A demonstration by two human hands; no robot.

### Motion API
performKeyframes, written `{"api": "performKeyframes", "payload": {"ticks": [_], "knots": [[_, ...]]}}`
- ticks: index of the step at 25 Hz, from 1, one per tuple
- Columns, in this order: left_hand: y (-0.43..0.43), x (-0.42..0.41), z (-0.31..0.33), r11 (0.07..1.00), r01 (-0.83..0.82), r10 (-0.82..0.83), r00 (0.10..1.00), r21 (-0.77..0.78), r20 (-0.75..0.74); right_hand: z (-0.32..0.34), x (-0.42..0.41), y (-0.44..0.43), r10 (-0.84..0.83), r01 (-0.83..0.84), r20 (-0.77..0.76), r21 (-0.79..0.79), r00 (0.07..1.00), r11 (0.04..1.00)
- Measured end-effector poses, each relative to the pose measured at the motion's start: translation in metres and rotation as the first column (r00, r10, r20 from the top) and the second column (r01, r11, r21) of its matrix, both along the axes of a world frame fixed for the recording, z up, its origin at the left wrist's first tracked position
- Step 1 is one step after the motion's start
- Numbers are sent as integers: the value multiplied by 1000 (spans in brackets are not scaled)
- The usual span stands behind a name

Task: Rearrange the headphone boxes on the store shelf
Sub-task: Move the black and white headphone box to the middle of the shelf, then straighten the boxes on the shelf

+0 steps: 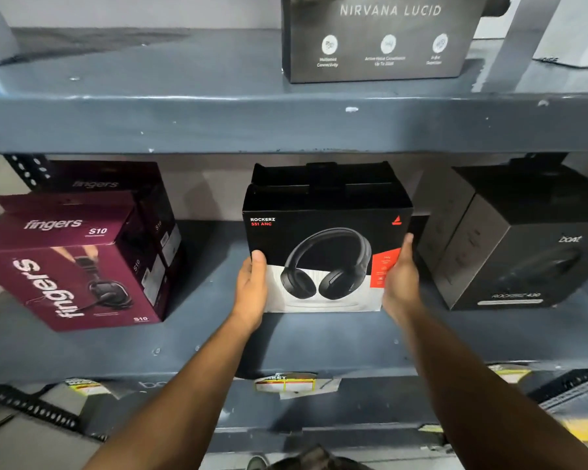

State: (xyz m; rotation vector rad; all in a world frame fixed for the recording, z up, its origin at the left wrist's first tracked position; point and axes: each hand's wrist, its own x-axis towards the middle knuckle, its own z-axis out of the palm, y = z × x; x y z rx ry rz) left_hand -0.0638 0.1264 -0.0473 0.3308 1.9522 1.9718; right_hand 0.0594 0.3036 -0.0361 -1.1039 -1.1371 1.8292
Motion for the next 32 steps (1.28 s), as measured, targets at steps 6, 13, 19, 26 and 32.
{"api": "performKeyframes", "payload": {"ticks": [6,13,19,26,32], "knots": [[1,6,-2,1000,-2,2,1000,19,17,-3,0,7,6,-6,-31,11,999,1000],[-4,8,-2,1000,20,-20,1000,20,-9,-1,6,5,64,-64,9,97,998,993],[-80,26,-27,982,-183,189,968,49,-166,-28,38,-41,-240,178,47,540,970,822],[-235,9,-36,646,-743,762,641,173,-94,-30,17,-159,431,-400,215,823,876,403],[-287,-121,3,865,-441,421,897,238,132,2,-99,-216,633,-670,302,559,713,488]]}}
